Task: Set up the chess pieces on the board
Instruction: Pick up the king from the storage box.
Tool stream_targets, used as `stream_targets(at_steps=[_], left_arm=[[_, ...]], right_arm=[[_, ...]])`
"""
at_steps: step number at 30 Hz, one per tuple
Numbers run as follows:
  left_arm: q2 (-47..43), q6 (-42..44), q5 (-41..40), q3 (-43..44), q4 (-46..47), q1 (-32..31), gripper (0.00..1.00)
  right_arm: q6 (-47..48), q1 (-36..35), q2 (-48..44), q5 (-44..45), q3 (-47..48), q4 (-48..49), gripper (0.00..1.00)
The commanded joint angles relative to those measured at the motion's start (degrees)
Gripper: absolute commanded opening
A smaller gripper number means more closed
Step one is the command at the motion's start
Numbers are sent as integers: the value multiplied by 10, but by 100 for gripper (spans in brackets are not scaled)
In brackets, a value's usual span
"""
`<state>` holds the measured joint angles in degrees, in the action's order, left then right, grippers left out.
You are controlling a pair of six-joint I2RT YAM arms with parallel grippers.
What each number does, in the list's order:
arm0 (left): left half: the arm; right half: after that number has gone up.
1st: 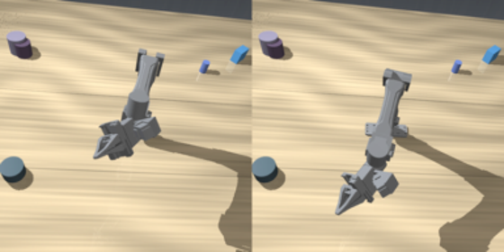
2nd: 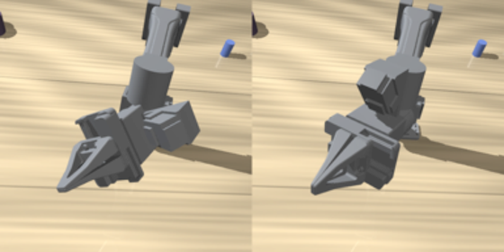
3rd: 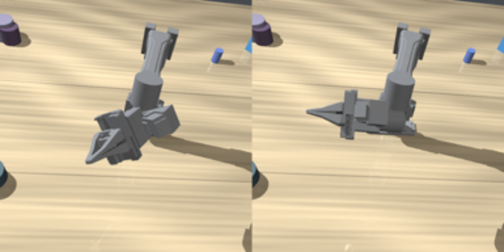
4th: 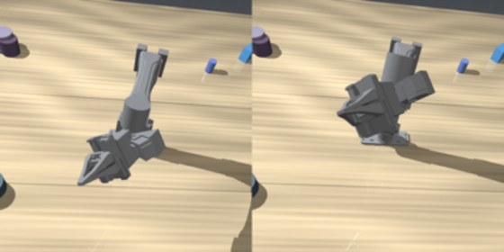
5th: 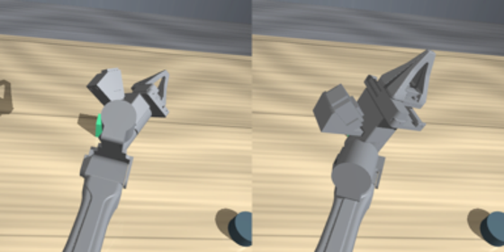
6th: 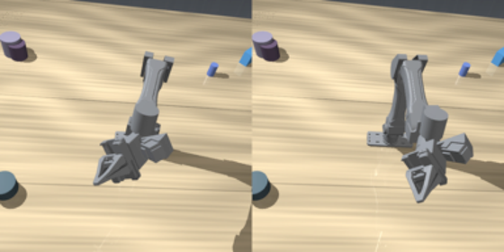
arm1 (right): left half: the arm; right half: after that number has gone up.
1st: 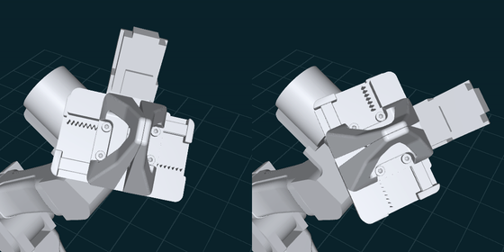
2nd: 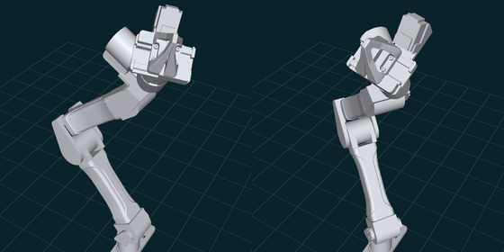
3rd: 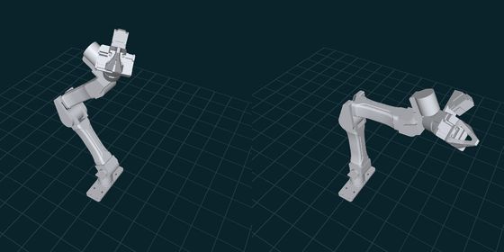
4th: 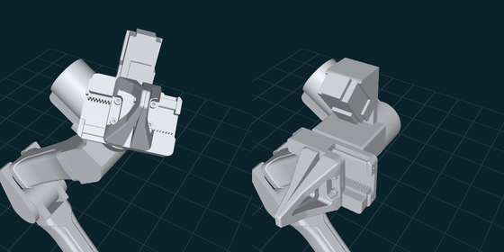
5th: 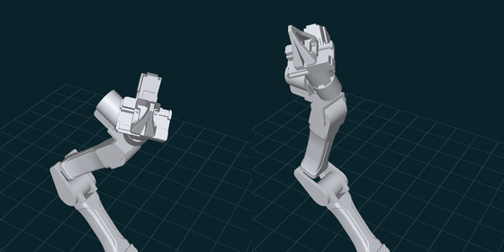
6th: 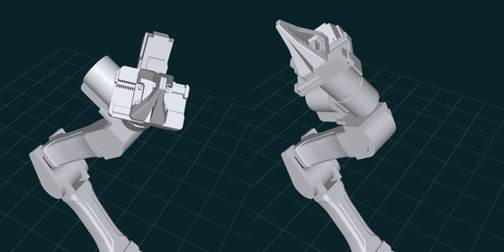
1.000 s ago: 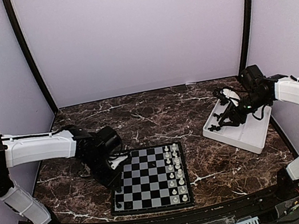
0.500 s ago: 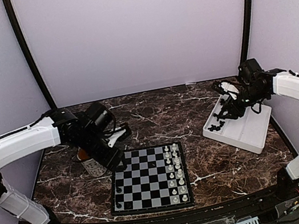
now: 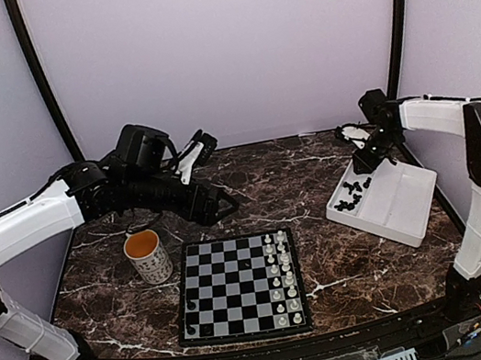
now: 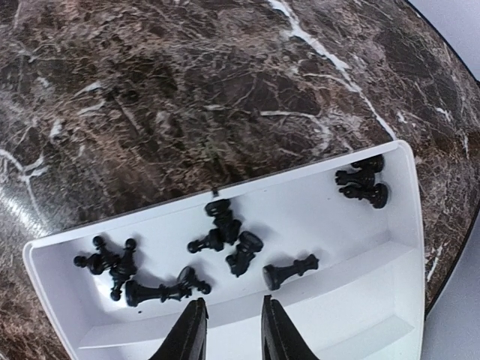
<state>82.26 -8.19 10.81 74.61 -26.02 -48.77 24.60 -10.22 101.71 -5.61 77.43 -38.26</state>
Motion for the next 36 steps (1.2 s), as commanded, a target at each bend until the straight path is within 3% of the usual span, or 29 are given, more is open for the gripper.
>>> stream_targets(at_steps=[1,4,9,14,20,29,32,36], left_arm=[[24,-17,45,23,74,-3,94],[31,-32,62,18,103,-3,98],[27,-64,187,-3,177,-4,99],[37,-79,236,-5,203,-4,98],[55,-84,248,-7,203,-4,88],[70,-81,245,9,184,-4,85],[77,-80,244,16,178,-4,84],[96,-81,242,34,170,-4,83]], right_arm=[[-11,7,59,39,60,-44,26],[-16,7,91,35,86,-59,25],[-31,7,141,17,126,-93,26],[-50,8,172,30,151,-100,28],[-65,8,206,30,175,-103,28],[-83,9,235,38,196,-117,26],[-89,13,230,31,193,-119,18],[-99,29,218,4,187,-119,17]])
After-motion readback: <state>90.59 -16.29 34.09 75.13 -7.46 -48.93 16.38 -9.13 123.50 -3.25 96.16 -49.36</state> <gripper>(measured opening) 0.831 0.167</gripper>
